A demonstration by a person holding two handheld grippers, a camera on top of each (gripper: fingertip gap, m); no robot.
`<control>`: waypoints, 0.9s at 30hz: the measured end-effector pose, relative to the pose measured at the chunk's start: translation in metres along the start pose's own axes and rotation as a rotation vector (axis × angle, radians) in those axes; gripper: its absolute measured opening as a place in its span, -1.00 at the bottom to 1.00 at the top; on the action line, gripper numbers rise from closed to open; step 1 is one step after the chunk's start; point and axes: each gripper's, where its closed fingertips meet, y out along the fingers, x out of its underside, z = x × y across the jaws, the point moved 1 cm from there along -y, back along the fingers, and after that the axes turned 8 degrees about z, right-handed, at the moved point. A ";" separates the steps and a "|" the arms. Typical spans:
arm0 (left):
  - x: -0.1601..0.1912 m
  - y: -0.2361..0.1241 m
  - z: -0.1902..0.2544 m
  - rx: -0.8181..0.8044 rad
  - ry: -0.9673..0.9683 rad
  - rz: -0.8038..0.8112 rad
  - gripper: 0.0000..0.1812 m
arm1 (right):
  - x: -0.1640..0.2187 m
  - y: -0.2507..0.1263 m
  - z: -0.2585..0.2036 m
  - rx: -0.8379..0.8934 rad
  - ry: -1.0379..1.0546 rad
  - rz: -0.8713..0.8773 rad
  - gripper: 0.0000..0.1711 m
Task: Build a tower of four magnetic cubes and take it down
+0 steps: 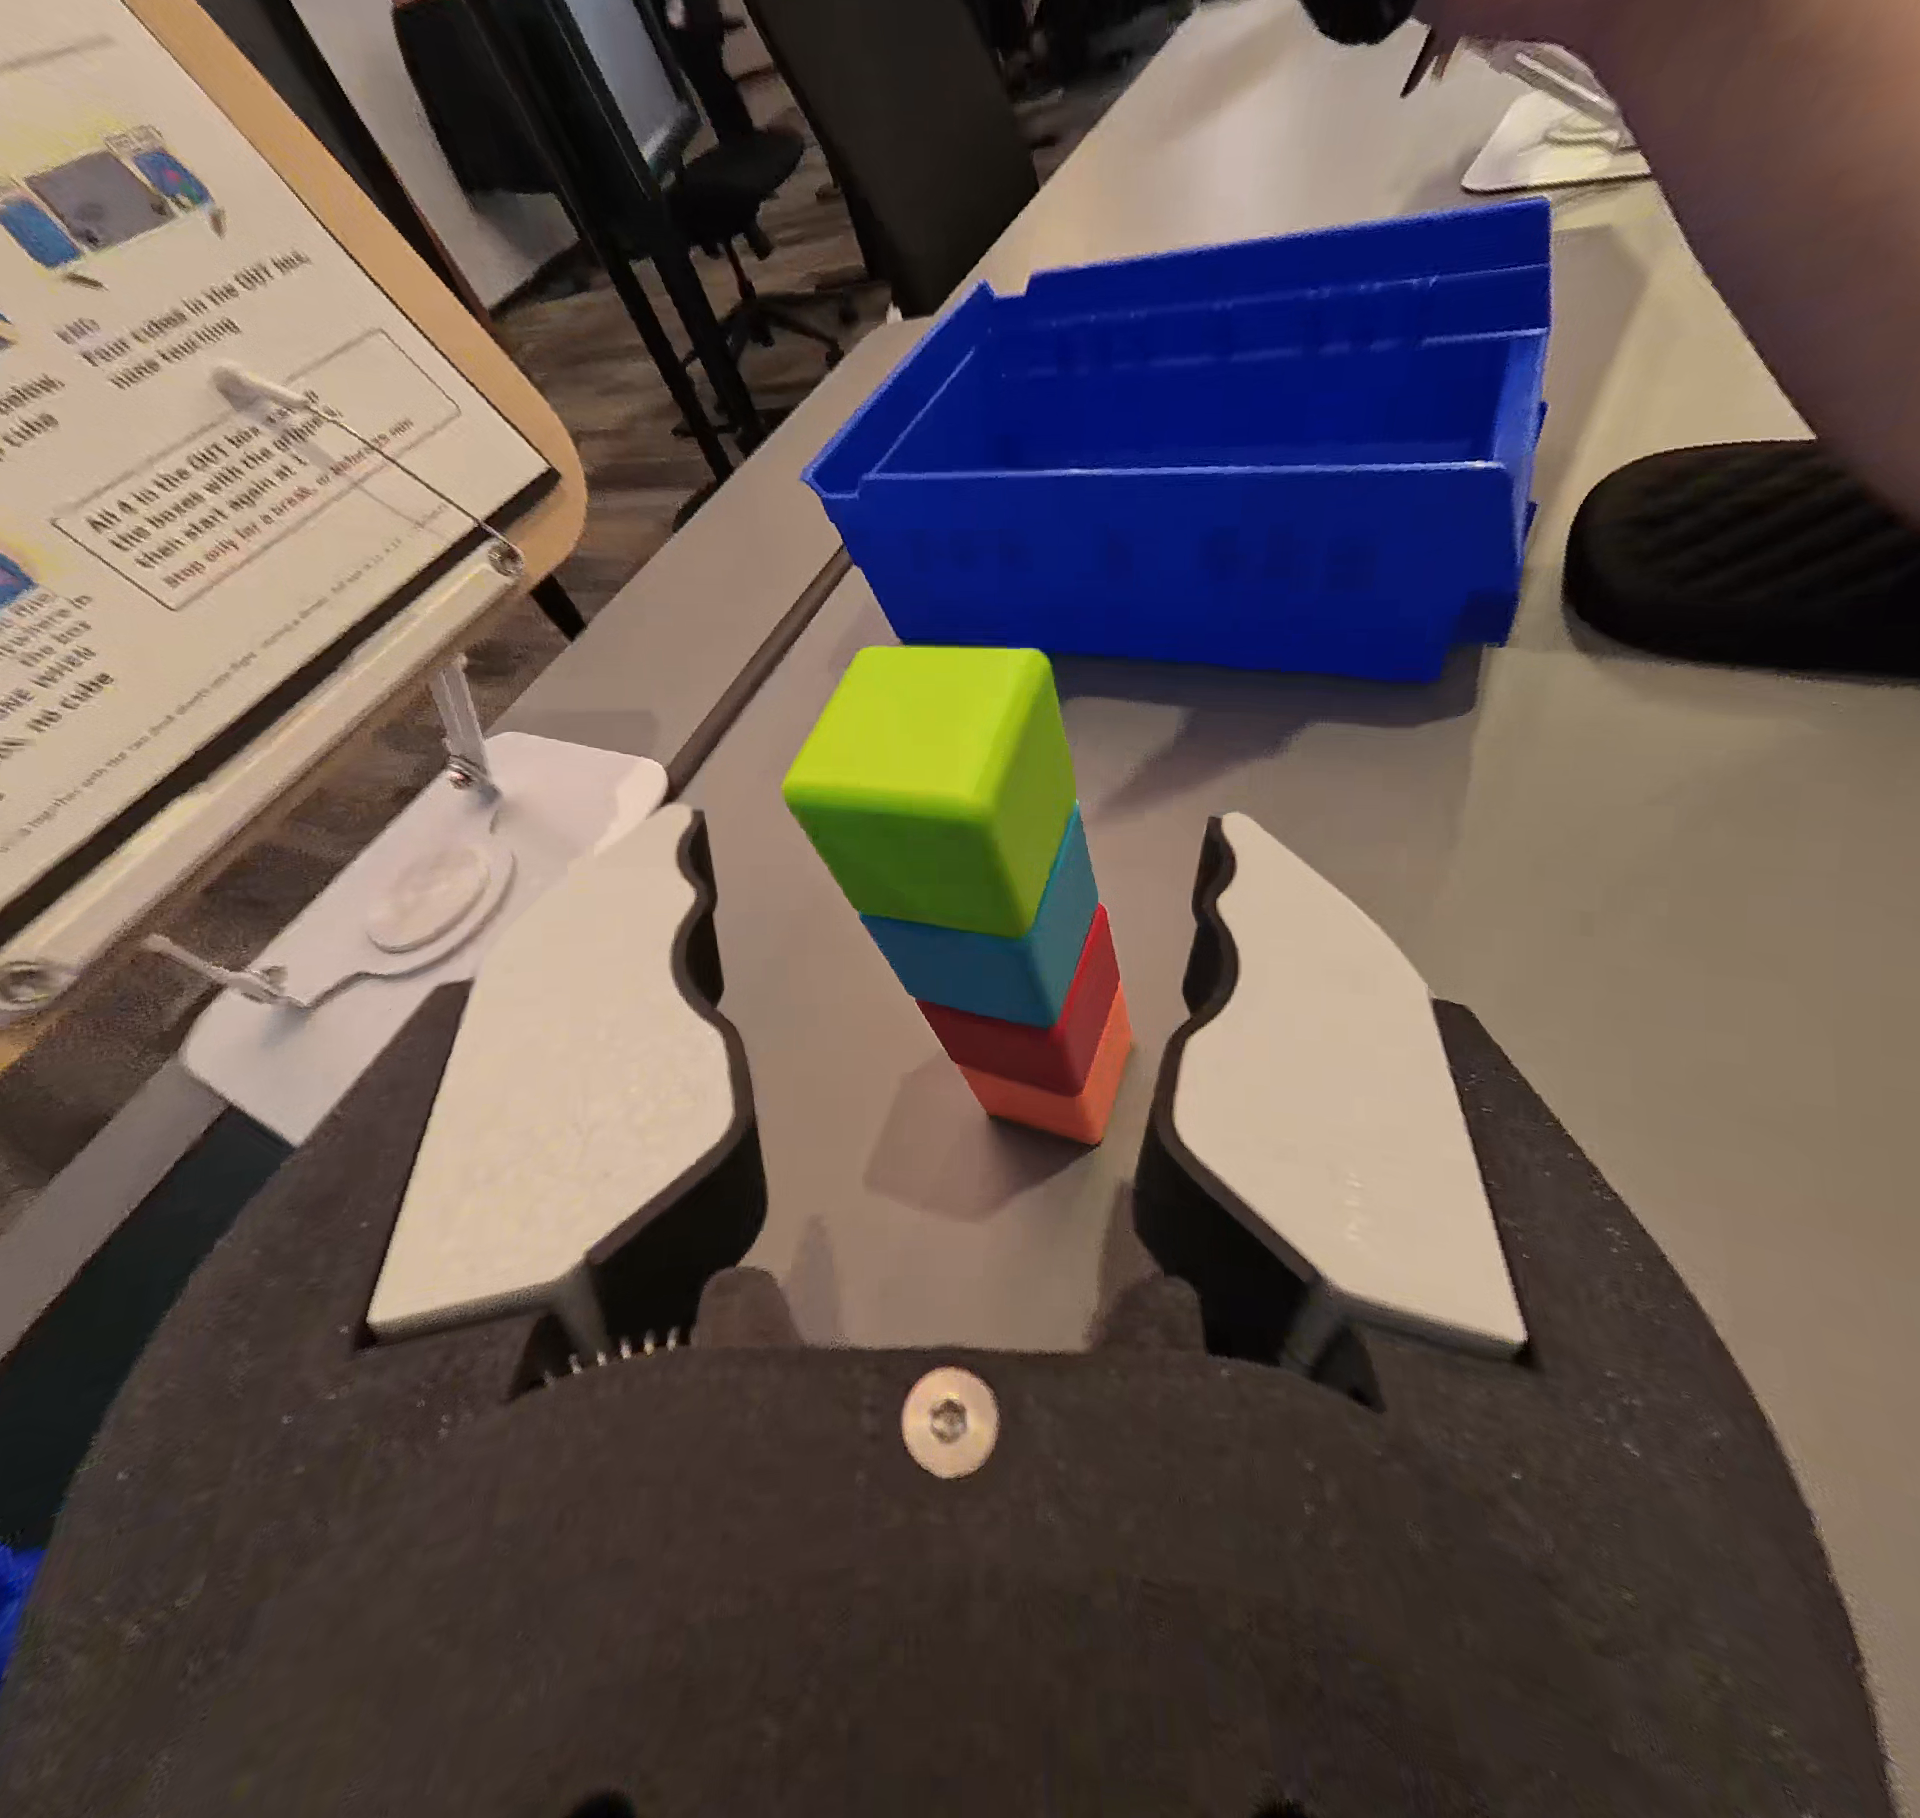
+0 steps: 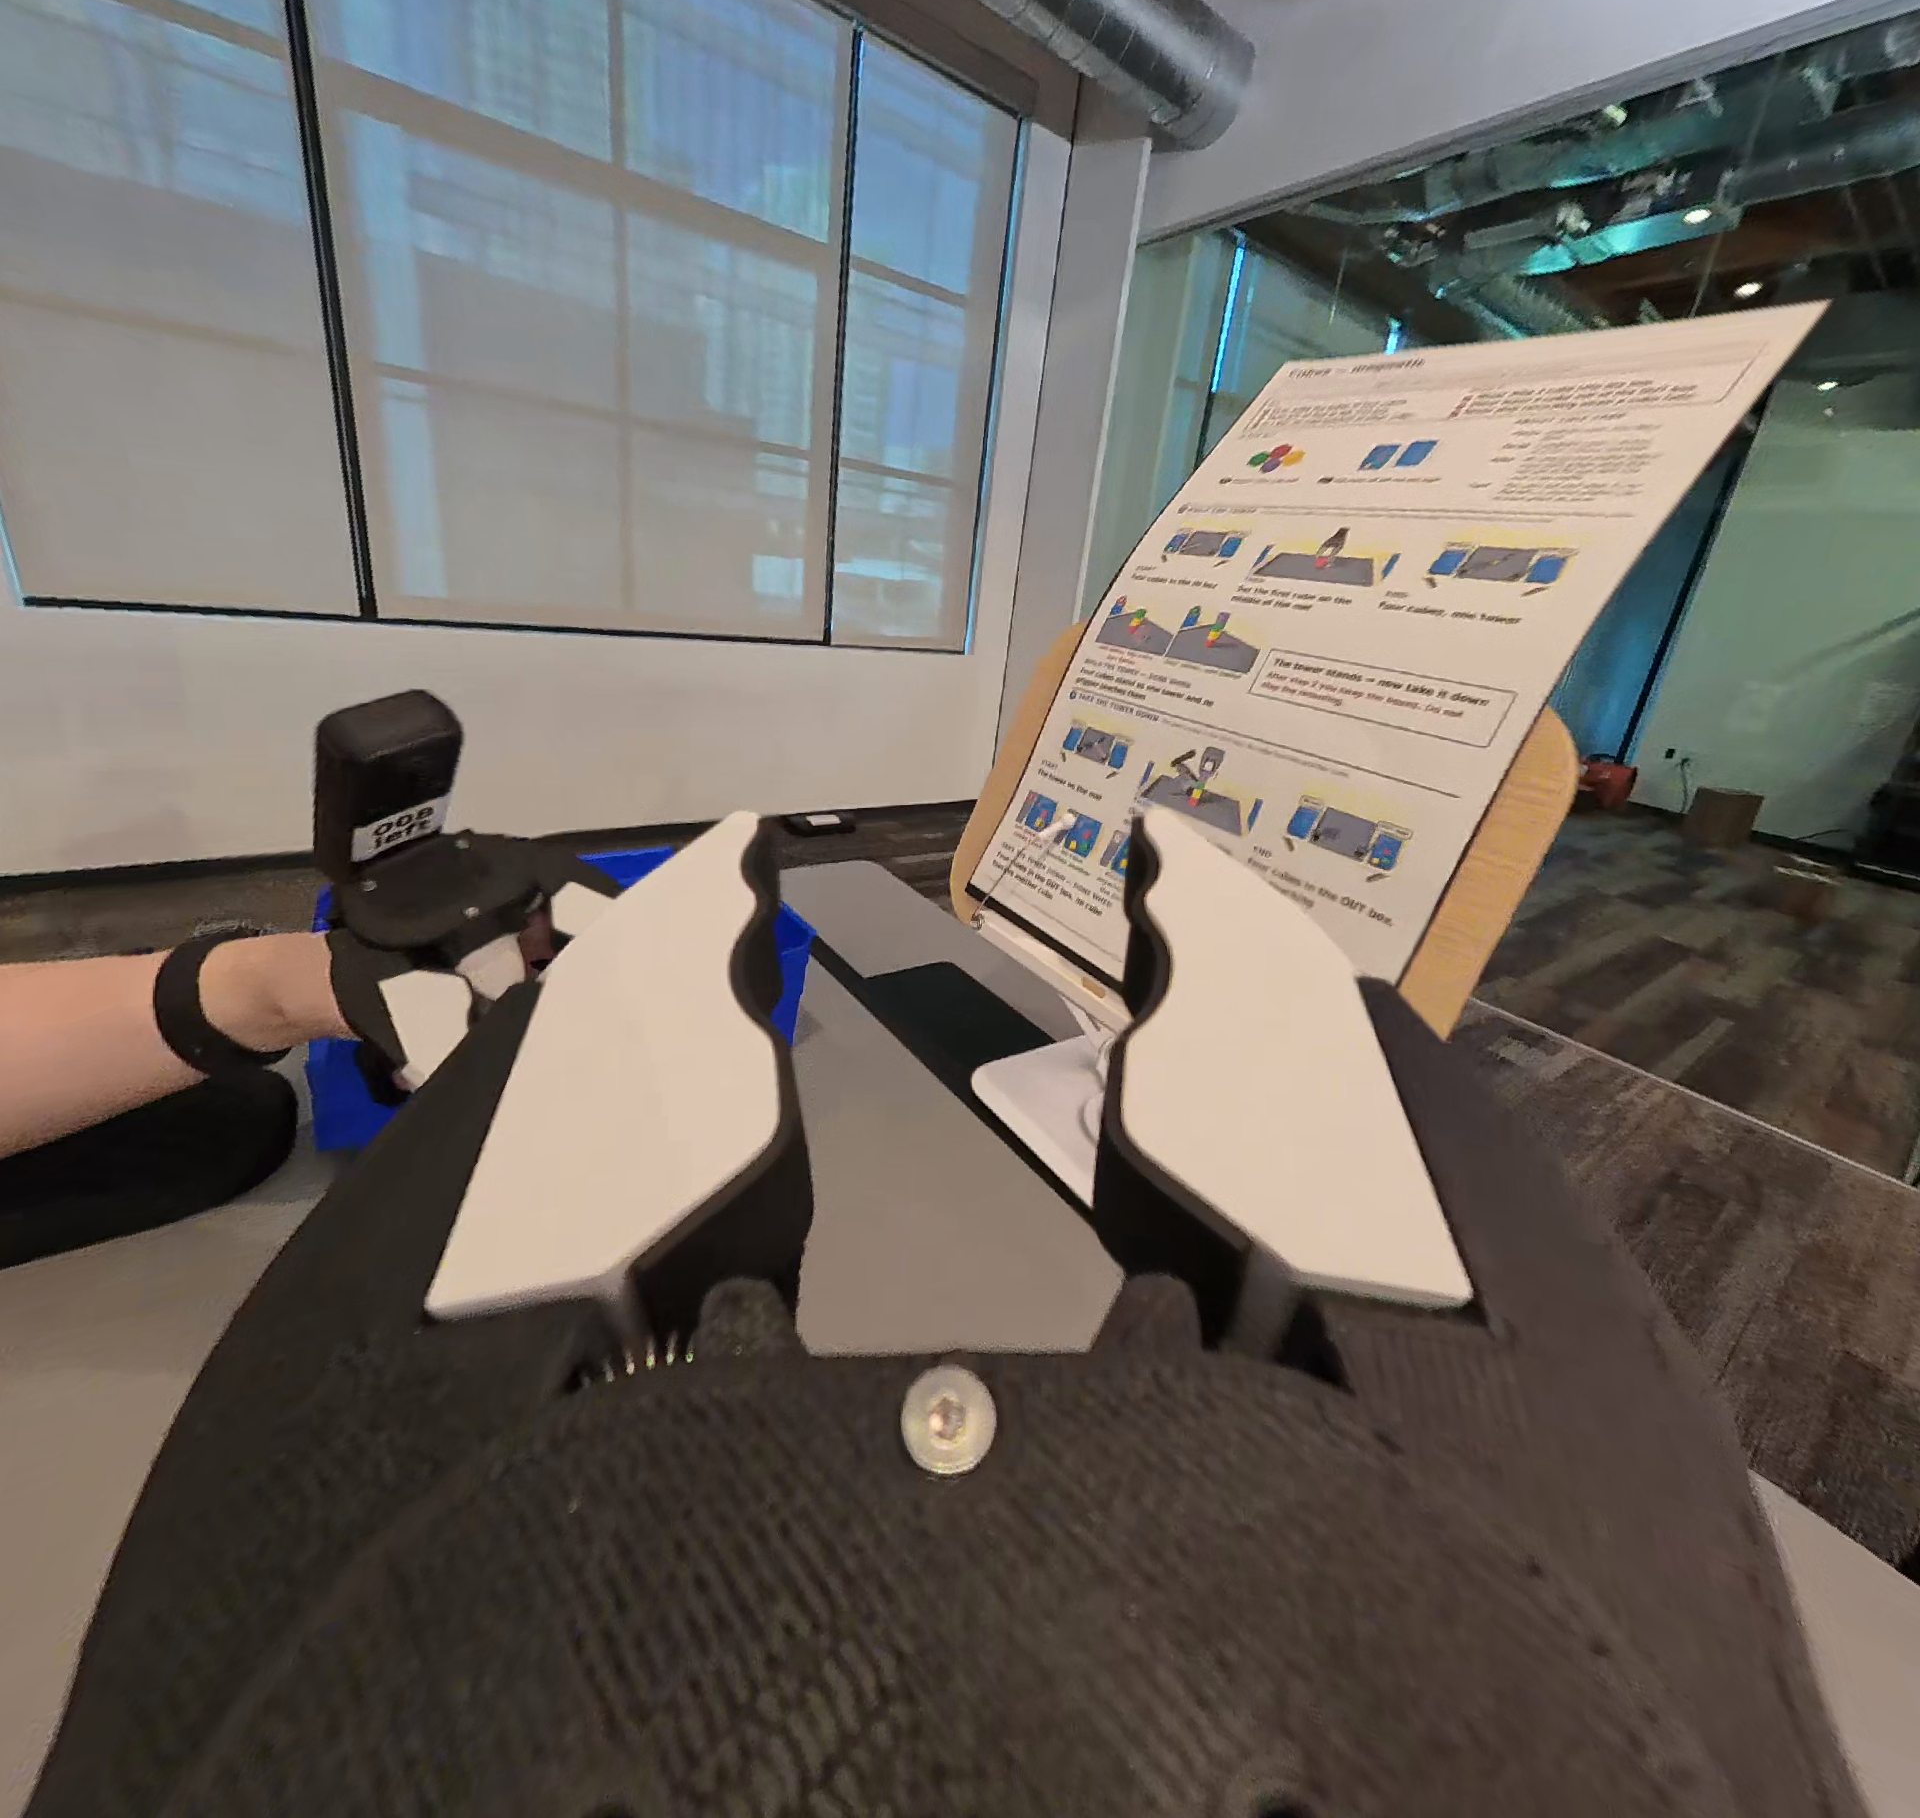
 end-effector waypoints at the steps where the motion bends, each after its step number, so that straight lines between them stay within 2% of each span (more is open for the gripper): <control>1: 0.003 0.004 0.000 0.017 -0.031 -0.010 -0.02 | 0.004 0.002 -0.001 -0.005 -0.003 -0.016 -0.24; 8: 0.010 0.010 -0.006 0.068 -0.163 -0.019 0.03 | 0.030 0.016 -0.013 -0.050 -0.027 -0.113 -0.24; 10: 0.016 0.008 -0.004 0.012 -0.252 -0.069 -0.05 | 0.034 0.019 -0.016 -0.063 -0.042 -0.129 -0.24; 12: 0.010 0.010 0.005 0.003 -0.299 -0.083 -0.01 | 0.037 0.022 -0.018 -0.068 -0.048 -0.138 -0.24; 15: 0.009 0.009 -0.004 -0.136 -0.269 -0.087 0.01 | 0.044 0.023 -0.021 -0.076 -0.052 -0.161 -0.24; 18: 0.018 0.011 0.000 -0.171 -0.272 -0.071 0.05 | 0.047 0.022 -0.023 -0.077 -0.054 -0.173 -0.24; 23: 0.029 0.014 -0.007 -0.258 -0.337 0.059 0.08 | 0.047 0.021 -0.025 -0.086 -0.066 -0.178 -0.24; 27: 0.028 0.017 0.002 -0.207 -0.343 0.177 -0.01 | 0.048 0.019 -0.025 -0.091 -0.047 -0.176 -0.24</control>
